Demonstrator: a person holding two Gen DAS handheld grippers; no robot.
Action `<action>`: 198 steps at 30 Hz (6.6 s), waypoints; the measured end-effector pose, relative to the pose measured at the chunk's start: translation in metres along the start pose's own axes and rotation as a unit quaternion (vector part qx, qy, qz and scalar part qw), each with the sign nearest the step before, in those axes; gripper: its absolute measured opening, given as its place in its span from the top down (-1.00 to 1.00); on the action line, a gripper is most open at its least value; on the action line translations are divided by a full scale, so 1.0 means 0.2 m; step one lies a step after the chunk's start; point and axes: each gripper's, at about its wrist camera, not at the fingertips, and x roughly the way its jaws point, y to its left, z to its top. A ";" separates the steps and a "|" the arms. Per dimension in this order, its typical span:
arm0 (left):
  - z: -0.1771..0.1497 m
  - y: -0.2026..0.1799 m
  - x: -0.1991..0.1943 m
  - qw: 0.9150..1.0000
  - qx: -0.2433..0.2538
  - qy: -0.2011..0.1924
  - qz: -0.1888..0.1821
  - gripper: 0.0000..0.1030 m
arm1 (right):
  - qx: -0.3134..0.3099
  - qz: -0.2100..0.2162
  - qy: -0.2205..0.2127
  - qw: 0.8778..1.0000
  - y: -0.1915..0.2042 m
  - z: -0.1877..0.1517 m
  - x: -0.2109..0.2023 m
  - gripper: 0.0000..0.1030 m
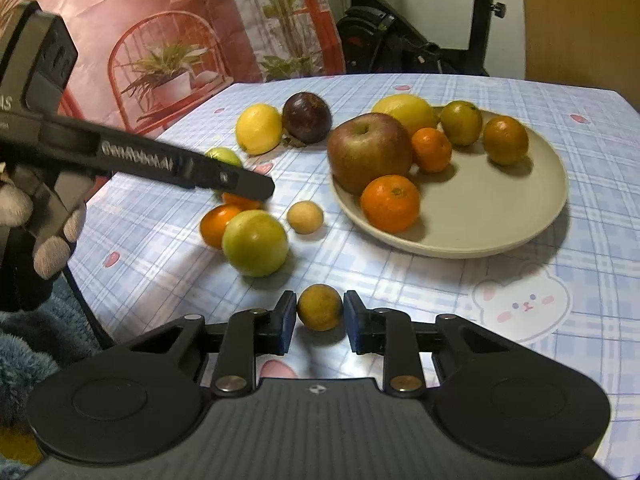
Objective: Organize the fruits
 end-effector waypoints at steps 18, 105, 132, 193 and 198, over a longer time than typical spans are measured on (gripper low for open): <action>0.02 -0.08 0.18 0.998 0.044 0.036 0.003 0.44 | 0.036 -0.015 -0.013 0.999 -0.07 -0.01 -0.03 0.46; 0.47 -0.20 0.09 0.995 0.066 -0.068 0.024 -0.51 | 0.029 -0.135 -0.101 0.985 -0.37 0.39 0.02 -0.39; 0.32 0.41 -0.38 0.987 -0.047 -0.131 0.085 -0.74 | 0.021 -0.074 -0.081 0.994 -0.06 0.50 0.11 -0.96; 0.31 0.91 0.20 0.979 -0.177 -0.010 -0.097 -0.16 | 0.080 0.026 0.030 0.996 0.30 0.78 0.85 -0.28; 0.31 0.90 0.23 0.977 -0.178 -0.003 -0.117 -0.04 | 0.081 0.024 0.030 0.996 0.30 0.77 0.86 -0.28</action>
